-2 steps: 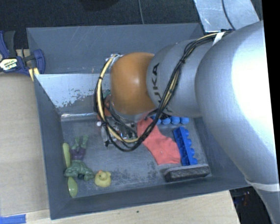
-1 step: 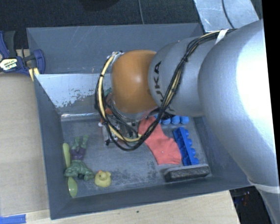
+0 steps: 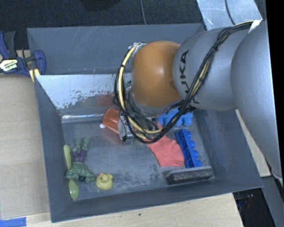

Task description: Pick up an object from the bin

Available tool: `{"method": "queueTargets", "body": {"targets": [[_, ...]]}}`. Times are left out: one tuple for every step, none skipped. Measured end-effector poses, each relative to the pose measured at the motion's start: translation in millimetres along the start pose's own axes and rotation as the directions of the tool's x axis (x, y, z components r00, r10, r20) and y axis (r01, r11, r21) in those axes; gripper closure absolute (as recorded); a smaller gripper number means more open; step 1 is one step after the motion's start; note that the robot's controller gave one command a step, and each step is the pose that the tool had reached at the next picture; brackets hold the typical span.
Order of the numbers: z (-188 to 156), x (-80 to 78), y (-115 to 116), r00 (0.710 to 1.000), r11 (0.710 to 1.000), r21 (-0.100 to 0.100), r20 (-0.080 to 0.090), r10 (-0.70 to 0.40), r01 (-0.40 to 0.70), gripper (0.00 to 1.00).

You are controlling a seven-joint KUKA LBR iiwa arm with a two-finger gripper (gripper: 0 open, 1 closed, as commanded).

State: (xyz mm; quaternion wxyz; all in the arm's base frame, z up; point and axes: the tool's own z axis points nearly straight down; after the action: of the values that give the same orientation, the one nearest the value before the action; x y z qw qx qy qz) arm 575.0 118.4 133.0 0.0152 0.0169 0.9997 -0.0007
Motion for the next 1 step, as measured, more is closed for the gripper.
{"method": "queueTargets", "body": {"targets": [[-19.5,14.9,-28.5,0.999,0.999,0.0,-0.01,0.036,-0.036,0.0]]}}
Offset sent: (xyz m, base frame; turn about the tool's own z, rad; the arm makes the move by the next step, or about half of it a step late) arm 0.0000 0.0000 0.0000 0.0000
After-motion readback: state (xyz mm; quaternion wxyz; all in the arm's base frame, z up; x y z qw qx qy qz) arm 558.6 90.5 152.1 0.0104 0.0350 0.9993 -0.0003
